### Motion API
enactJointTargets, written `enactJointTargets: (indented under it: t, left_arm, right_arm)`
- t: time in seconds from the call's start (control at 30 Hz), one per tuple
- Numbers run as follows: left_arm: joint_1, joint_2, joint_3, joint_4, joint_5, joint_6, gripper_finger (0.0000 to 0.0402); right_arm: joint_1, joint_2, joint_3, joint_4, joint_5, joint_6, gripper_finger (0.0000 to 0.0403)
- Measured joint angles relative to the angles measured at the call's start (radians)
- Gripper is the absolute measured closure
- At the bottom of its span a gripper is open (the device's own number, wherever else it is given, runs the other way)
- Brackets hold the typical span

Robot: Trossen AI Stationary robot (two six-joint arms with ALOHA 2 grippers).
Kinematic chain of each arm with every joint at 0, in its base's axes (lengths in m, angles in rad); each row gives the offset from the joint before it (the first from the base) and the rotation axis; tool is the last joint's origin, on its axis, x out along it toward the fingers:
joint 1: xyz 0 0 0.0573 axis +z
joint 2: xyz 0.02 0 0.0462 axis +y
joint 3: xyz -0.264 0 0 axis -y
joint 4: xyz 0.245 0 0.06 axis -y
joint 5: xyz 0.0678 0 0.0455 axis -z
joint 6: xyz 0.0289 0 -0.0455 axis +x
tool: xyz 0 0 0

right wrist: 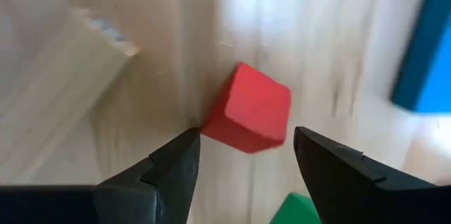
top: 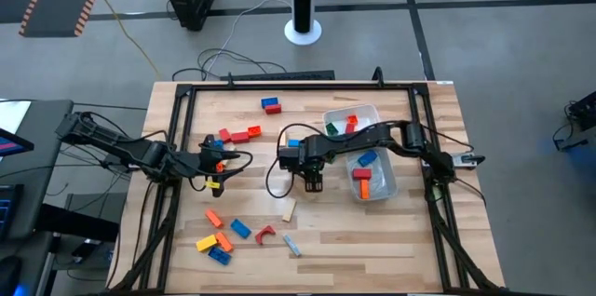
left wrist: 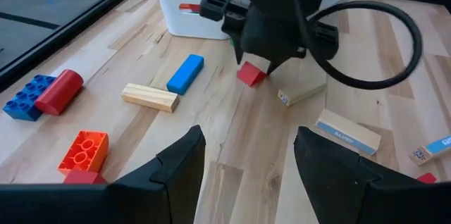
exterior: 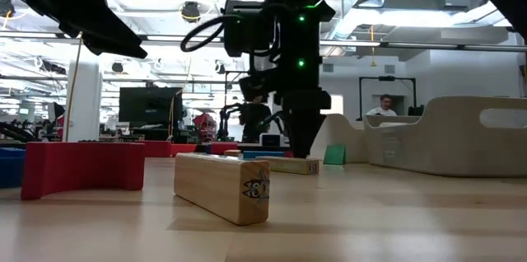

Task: Sort blocks by size
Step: Put the small red wooden block into the white bin

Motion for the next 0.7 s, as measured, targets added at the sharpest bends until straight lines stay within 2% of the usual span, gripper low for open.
enactJointTargets:
  t: [0.23,0.7]
  left_arm:
    - [0.0,0.0,0.0,0.0,0.0,0.001,0.0194]
    - [0.0,0.0,0.0,0.0,0.018,-0.005,0.0194]
  right_arm:
    - [-0.019,0.0,0.0,-0.025,-0.065,0.197,0.0138]
    - [-0.022,0.0,0.0,0.015,-0.09,0.214,0.0137]
